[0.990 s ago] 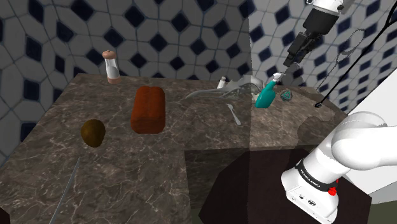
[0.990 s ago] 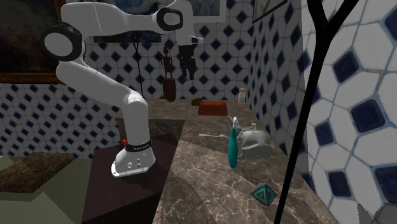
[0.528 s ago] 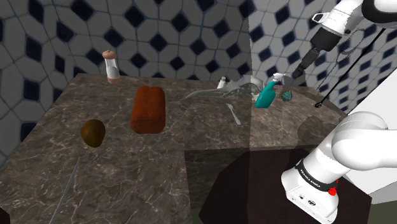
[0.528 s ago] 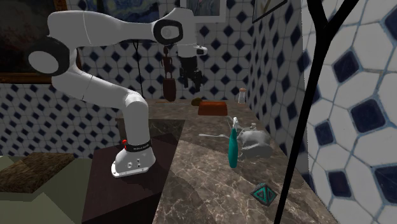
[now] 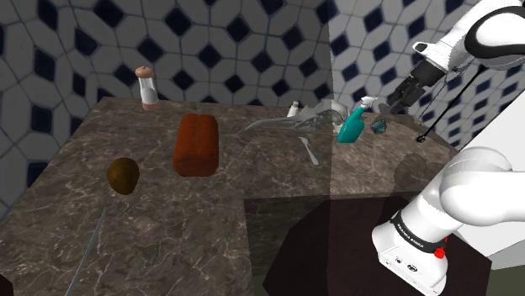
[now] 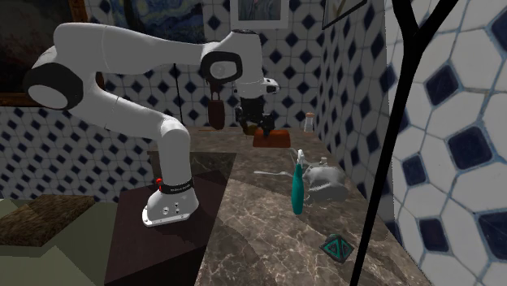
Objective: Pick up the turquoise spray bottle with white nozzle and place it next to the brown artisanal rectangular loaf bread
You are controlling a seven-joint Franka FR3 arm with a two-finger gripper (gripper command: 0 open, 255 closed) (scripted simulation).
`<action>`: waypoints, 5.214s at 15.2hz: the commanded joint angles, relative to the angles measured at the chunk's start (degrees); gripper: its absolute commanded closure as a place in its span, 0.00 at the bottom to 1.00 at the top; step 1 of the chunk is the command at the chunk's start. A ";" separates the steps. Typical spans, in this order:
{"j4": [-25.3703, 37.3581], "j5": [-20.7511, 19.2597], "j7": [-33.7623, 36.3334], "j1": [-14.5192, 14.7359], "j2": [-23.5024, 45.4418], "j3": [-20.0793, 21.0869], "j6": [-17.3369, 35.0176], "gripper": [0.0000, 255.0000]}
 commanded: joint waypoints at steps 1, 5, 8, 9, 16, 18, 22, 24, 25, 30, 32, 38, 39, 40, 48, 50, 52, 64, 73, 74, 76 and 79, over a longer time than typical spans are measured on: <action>0.49 -1.94 -6.45 1.57 1.76 -5.88 2.71 0.00; 3.78 -4.12 -18.15 7.78 6.36 -17.83 7.43 0.00; 7.71 -4.59 -26.74 14.93 9.66 -27.46 10.28 0.00; 9.27 -4.60 -29.52 17.80 10.54 -30.81 11.02 0.00; 23.36 -5.37 -46.11 41.86 10.28 -54.03 12.31 0.00; 23.90 -6.02 -46.56 43.62 9.58 -55.59 12.81 0.00; 22.29 -7.03 -45.99 45.31 9.38 -57.66 15.75 0.00; 21.36 -7.69 -45.63 46.52 9.26 -59.11 17.65 0.00; 21.35 -7.64 -45.66 46.52 9.30 -59.11 17.66 0.00; 21.35 -7.53 -45.74 46.54 9.40 -59.14 17.70 0.00; 21.35 -7.53 -45.74 46.54 9.40 -59.14 17.70 0.00; 21.35 -7.52 -45.73 46.55 9.41 -59.13 17.71 1.00; 21.35 -7.53 -45.73 46.55 9.41 -59.13 17.71 1.00; 21.35 -7.53 -45.73 46.55 9.41 -59.14 17.71 1.00; 22.42 -5.57 -45.10 44.01 10.09 -54.60 14.21 1.00; 22.87 -4.95 -44.86 43.25 10.27 -53.15 13.03 1.00; 23.38 -4.35 -44.60 42.54 10.43 -51.74 11.84 1.00; 27.45 -1.07 -42.87 39.33 11.15 -44.15 4.60 1.00; 31.62 1.12 -41.44 38.14 11.71 -39.55 -0.90 1.00; 32.14 1.35 -41.27 38.07 11.79 -39.10 -1.51 1.00; 33.22 1.81 -40.95 37.96 11.95 -38.23 -2.74 1.00; 34.93 2.49 -40.47 37.90 12.22 -37.03 -4.58 1.00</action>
